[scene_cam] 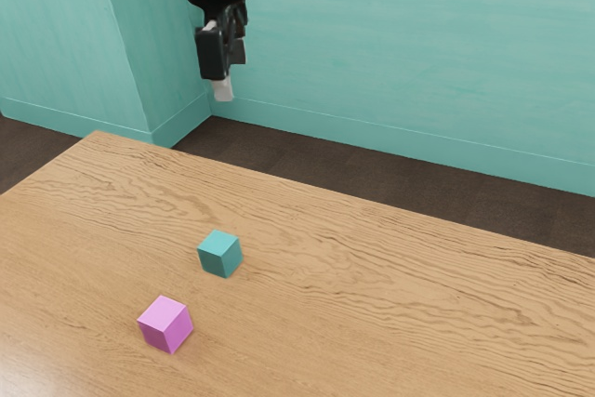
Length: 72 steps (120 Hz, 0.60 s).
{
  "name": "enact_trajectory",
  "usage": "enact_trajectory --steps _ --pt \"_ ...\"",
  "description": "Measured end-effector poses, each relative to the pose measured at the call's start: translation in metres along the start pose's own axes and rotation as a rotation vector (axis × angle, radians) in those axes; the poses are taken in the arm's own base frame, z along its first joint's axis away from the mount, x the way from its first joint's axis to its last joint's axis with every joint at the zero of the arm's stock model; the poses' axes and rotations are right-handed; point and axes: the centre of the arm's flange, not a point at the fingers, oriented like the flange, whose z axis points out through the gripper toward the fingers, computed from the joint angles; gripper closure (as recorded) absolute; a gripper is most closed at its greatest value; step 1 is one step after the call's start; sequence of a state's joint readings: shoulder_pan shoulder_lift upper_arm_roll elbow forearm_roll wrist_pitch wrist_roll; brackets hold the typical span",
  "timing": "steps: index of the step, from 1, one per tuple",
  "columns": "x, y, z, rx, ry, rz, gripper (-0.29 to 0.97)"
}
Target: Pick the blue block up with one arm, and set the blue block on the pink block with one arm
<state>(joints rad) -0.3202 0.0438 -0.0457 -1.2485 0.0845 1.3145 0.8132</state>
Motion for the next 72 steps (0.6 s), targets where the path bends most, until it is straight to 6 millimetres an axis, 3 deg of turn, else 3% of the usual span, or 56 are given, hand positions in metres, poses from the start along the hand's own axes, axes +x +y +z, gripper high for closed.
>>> enact_trajectory --steps 6,13,20,26,30,37,43,63,72 --pt "0.007 0.006 0.003 -0.010 -0.009 0.023 0.00" --pt "-0.011 -0.011 0.007 -0.021 -0.021 -0.015 0.00" --pt "-0.057 -0.028 0.022 -0.056 -0.055 -0.099 0.00" --pt "-0.111 -0.027 0.041 -0.097 -0.094 -0.184 0.00" --pt "-0.137 -0.017 0.059 -0.120 -0.115 -0.217 0.00" --pt "-0.161 0.019 0.108 -0.153 -0.146 -0.211 0.00" --pt "-0.172 0.035 0.147 -0.155 -0.148 -0.195 0.00" --pt "-0.181 0.034 0.202 -0.133 -0.123 -0.151 0.00" --pt "-0.182 0.041 0.250 -0.140 -0.121 -0.117 0.00"
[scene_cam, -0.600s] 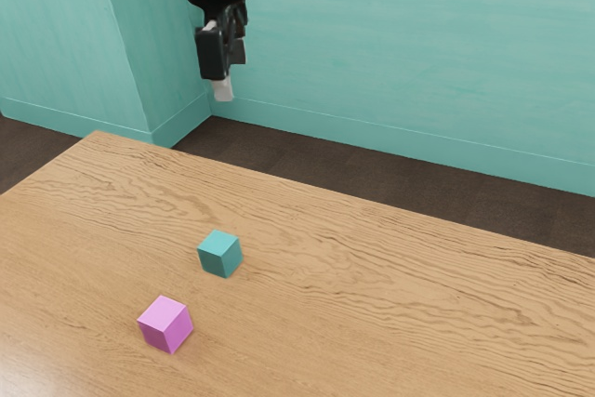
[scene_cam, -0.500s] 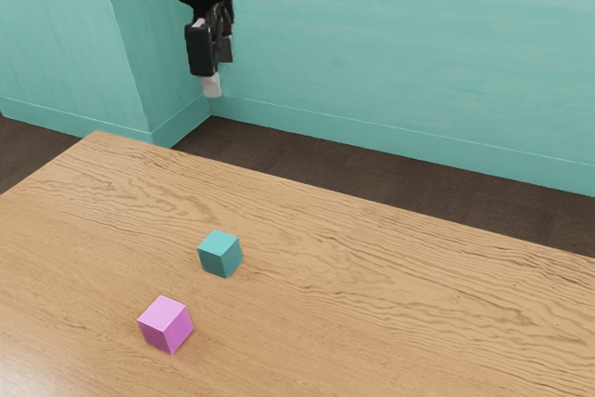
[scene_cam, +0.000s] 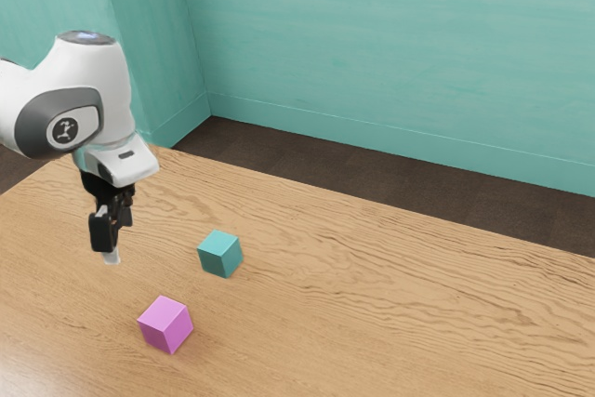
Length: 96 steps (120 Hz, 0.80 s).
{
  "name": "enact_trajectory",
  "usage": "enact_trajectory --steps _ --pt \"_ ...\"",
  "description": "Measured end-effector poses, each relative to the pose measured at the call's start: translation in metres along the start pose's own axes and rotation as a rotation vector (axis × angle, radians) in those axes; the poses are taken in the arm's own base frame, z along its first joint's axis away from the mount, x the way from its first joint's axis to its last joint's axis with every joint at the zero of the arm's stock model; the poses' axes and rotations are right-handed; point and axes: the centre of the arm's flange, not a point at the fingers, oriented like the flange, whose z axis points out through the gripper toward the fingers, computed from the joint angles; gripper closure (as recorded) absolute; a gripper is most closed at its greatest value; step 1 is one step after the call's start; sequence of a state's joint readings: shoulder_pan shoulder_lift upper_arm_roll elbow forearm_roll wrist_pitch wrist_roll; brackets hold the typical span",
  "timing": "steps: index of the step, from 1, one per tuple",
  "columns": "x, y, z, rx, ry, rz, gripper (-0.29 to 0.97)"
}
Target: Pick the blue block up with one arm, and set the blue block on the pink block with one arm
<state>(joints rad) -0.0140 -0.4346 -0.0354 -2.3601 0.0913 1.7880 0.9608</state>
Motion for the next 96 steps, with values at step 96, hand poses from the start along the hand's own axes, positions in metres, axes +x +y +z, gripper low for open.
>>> enact_trajectory --steps 96 --pt "0.092 -0.183 0.122 0.021 0.164 0.288 0.00"
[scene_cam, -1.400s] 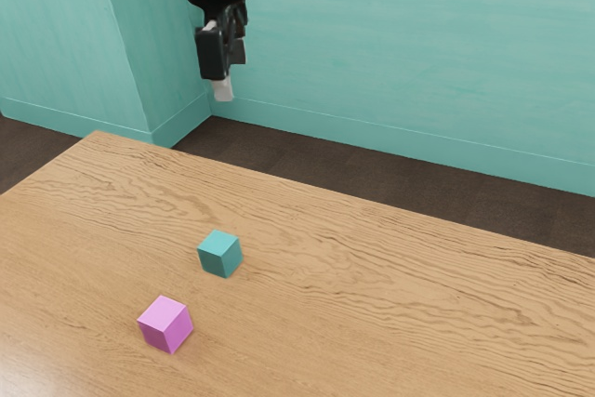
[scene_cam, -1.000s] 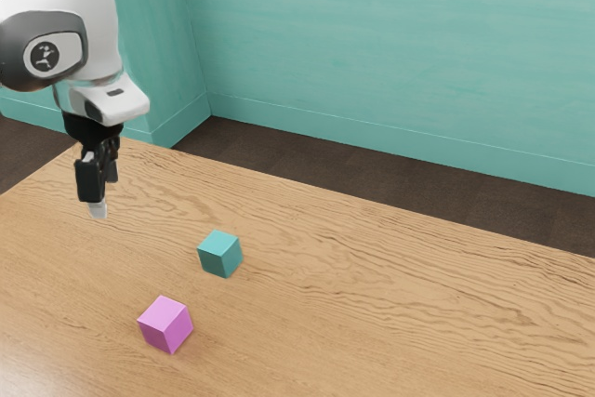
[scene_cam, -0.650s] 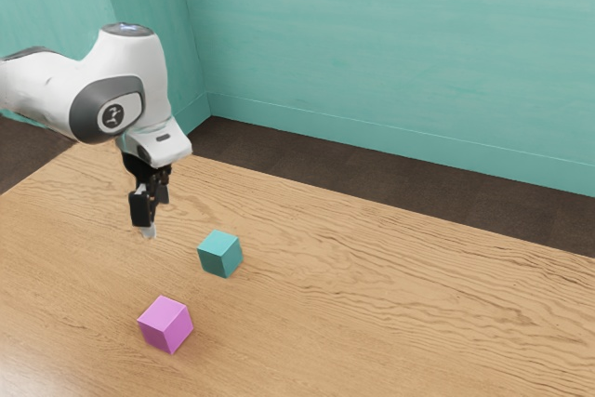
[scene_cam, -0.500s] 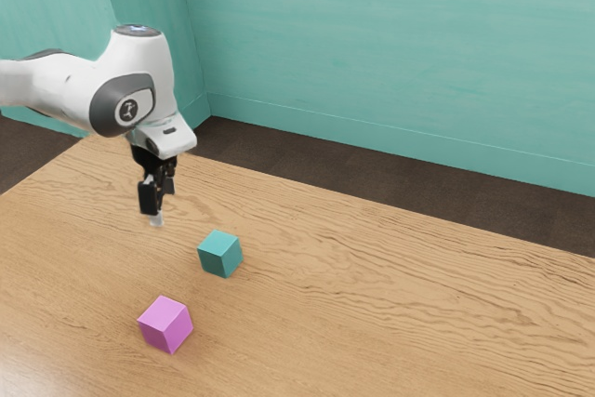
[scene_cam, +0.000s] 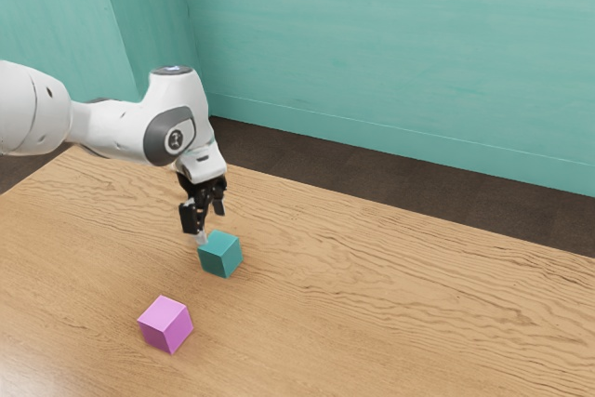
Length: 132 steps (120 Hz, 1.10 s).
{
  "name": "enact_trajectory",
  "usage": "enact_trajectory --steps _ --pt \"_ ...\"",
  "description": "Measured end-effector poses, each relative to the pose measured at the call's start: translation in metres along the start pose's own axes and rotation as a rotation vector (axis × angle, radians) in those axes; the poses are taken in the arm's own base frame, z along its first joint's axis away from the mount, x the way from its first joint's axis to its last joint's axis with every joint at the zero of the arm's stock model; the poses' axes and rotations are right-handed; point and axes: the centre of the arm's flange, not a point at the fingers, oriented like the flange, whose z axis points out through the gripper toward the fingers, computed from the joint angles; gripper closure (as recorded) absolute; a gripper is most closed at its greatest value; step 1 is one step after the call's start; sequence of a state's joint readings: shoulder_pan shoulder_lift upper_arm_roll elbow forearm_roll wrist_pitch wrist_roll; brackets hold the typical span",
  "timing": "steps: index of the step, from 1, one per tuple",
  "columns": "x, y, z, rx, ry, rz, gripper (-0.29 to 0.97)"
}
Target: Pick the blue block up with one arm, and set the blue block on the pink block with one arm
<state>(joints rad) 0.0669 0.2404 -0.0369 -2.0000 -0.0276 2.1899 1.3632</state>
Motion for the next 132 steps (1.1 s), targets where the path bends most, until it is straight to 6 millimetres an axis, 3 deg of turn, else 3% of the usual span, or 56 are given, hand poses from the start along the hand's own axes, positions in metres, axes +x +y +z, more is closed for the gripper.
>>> enact_trajectory --steps 23,62,76,88,104,116,132 --pt "0.004 -0.018 0.032 -0.029 0.016 0.065 0.00" --pt "0.003 -0.023 0.078 -0.069 0.018 0.146 0.01" --pt "0.003 -0.024 0.081 -0.061 0.019 0.169 0.14" --pt "0.009 -0.024 0.063 -0.022 0.014 0.202 0.32" --pt "0.012 -0.014 0.017 0.056 -0.021 0.264 0.40" --pt "0.004 0.019 -0.012 0.087 -0.048 0.295 0.40" --pt "-0.005 0.065 -0.027 0.095 -0.064 0.317 0.41"
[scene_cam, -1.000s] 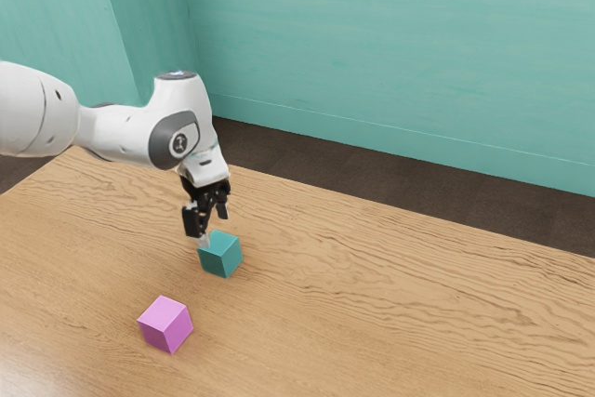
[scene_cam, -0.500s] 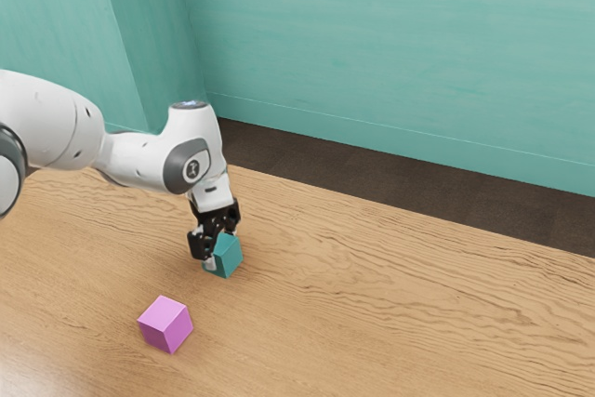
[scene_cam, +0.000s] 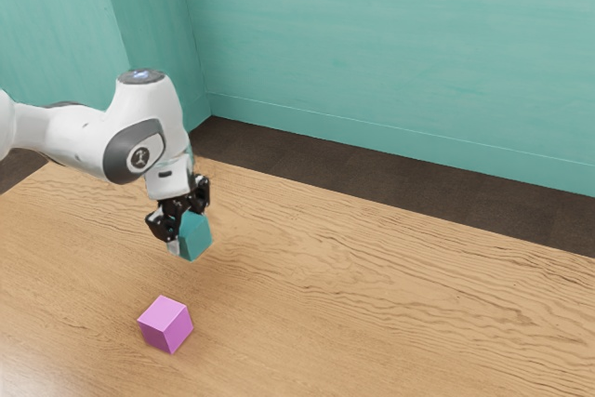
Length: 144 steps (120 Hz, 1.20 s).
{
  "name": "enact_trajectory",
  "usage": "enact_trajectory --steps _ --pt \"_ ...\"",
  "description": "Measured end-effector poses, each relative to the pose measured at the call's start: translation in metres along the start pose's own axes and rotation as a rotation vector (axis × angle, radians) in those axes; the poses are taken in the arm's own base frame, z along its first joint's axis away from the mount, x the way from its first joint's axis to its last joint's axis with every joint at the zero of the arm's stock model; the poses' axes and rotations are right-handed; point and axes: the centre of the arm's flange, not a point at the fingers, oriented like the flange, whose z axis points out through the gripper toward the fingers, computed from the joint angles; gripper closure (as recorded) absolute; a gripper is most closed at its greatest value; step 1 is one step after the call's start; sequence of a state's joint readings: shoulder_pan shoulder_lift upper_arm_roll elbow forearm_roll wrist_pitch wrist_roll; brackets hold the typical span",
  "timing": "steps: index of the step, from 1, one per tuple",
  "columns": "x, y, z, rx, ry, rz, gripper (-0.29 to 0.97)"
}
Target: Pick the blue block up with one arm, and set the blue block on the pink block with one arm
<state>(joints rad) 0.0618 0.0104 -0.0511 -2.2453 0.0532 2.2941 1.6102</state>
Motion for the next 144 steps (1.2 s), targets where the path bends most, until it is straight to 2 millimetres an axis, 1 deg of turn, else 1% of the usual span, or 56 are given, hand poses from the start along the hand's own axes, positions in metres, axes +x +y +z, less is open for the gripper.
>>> enact_trajectory --steps 9,21,34,47,60,76,89,96,134,144 --pt "0.002 0.023 -0.011 0.010 -0.004 0.007 0.41" --pt "0.002 0.048 -0.005 -0.010 -0.002 0.006 0.42" --pt "0.002 0.064 0.000 -0.025 0.009 0.000 0.42" --pt "0.004 0.076 0.009 -0.046 0.026 -0.009 0.42" --pt "0.005 0.082 0.016 -0.065 0.044 -0.019 0.41" --pt "0.005 0.086 0.020 -0.076 0.057 -0.025 0.41" --pt "0.007 0.101 0.018 -0.081 0.061 -0.027 0.42" --pt "0.007 0.105 0.019 -0.086 0.066 -0.030 0.42" --pt "0.010 0.113 0.025 -0.106 0.106 -0.048 0.42" --pt "0.010 0.114 0.026 -0.111 0.109 -0.044 0.28"
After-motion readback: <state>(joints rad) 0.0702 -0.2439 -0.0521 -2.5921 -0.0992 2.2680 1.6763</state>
